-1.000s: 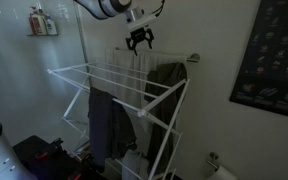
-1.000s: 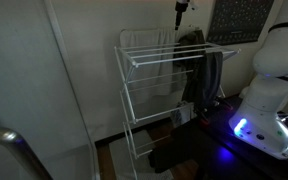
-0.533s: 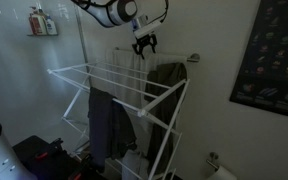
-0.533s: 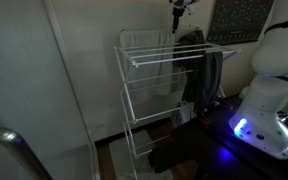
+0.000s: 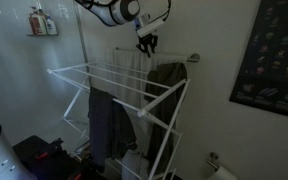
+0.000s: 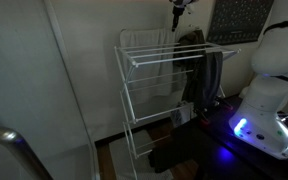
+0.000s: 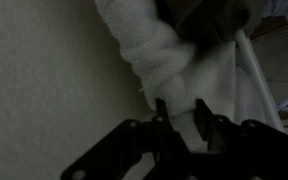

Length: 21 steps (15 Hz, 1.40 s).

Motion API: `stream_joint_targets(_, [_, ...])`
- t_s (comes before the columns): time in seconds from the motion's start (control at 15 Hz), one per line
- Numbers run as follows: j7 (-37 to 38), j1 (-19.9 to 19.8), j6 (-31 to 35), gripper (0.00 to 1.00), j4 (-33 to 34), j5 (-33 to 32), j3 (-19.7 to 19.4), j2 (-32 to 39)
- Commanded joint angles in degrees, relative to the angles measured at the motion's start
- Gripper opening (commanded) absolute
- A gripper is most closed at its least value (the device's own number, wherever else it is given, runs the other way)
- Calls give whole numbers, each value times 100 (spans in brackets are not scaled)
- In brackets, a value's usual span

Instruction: Remove the white towel from the silver bar

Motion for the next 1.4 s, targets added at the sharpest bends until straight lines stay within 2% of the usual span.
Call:
stream_joint_targets(0.0, [-3, -84, -214, 3, 219, 42, 94, 94])
stream_joint_targets(0.07, [19, -78, -296, 0, 238, 26, 89, 93])
stream_joint_targets(0.33, [140, -61, -347, 2, 224, 9, 83, 66])
stream_joint_targets(0.8, [35, -84, -685, 2, 136, 637, 196, -385])
stream_joint_targets(1.33, [-216, 8, -1614, 2, 13, 1238, 220, -1171])
